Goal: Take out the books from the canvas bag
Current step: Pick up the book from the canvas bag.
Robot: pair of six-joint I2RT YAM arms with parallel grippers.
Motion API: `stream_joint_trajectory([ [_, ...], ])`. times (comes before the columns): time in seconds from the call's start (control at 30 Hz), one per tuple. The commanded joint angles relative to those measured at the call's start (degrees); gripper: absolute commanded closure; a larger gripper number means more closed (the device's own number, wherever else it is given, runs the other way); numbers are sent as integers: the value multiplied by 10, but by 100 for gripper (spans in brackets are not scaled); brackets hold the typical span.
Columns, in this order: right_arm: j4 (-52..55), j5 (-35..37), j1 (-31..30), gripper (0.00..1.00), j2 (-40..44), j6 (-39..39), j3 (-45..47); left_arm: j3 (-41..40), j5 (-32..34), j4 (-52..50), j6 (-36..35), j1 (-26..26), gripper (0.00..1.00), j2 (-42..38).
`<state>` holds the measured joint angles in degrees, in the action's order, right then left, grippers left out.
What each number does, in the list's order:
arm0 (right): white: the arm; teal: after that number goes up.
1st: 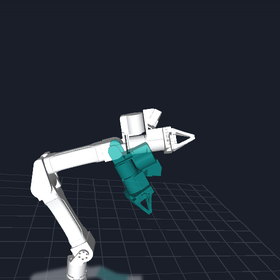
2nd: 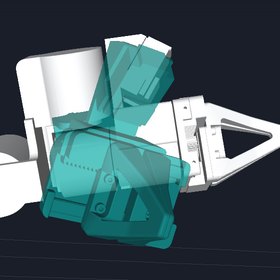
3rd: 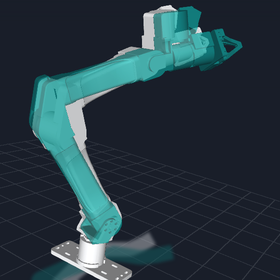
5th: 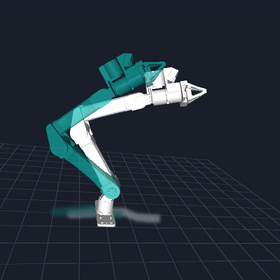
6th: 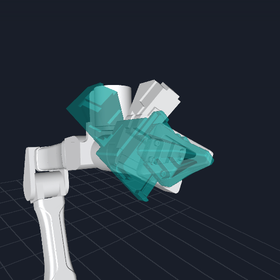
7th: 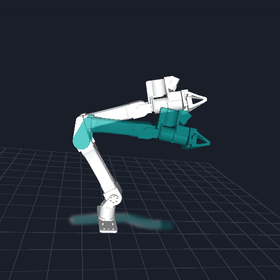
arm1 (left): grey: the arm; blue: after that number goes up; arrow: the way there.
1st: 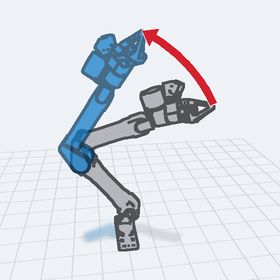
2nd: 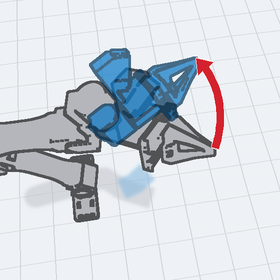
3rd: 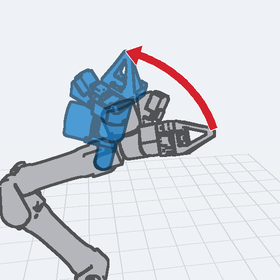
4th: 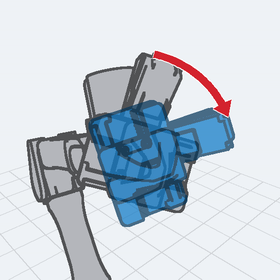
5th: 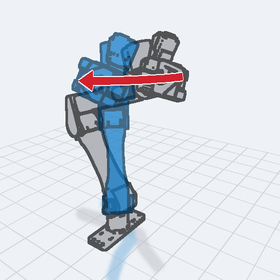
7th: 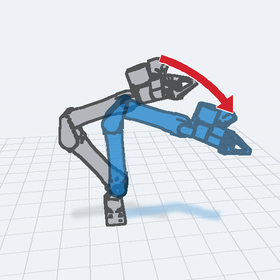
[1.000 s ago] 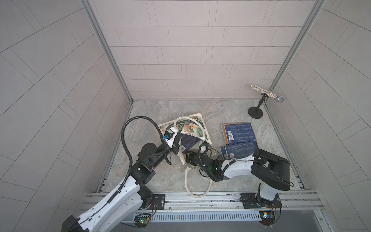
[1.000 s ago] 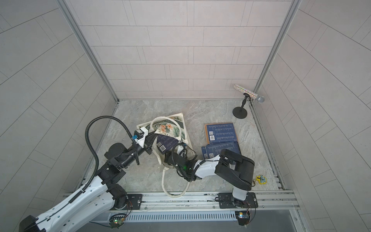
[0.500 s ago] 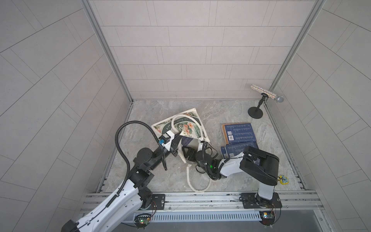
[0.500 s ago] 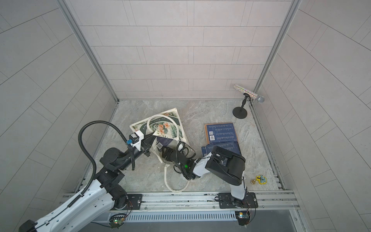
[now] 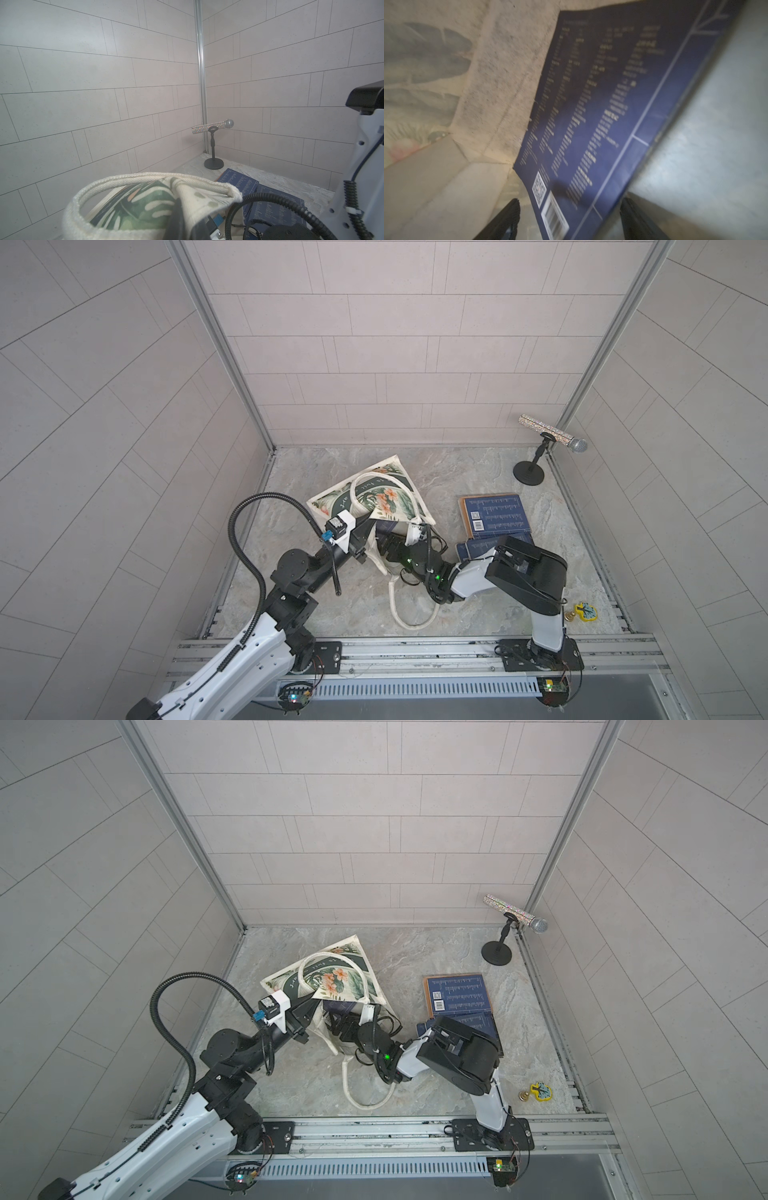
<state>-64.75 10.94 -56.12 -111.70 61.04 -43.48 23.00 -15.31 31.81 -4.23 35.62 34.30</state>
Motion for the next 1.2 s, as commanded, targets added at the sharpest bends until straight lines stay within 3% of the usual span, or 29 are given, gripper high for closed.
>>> stream_joint_trajectory([
  [0.0,-37,-17,24,25,-20,1,-5,13,-30,82,5,1,100,-15],
  [0.17,6,-9,33,27,3,-13,-12,16,-31,76,5,1,100,-11],
  [0.33,-1,-43,43,38,2,-41,-39,20,-35,66,4,1,100,-7],
  [0.5,58,-26,44,40,24,-65,-55,23,-35,54,-1,1,100,1],
  [0.77,64,-69,59,67,26,-66,-77,28,-27,32,-7,1,100,7],
  [0.87,86,-61,58,59,58,-62,-62,35,-15,17,-9,1,100,12],
  [1.17,121,-38,44,74,109,-74,-25,37,-16,14,-10,1,100,16],
])
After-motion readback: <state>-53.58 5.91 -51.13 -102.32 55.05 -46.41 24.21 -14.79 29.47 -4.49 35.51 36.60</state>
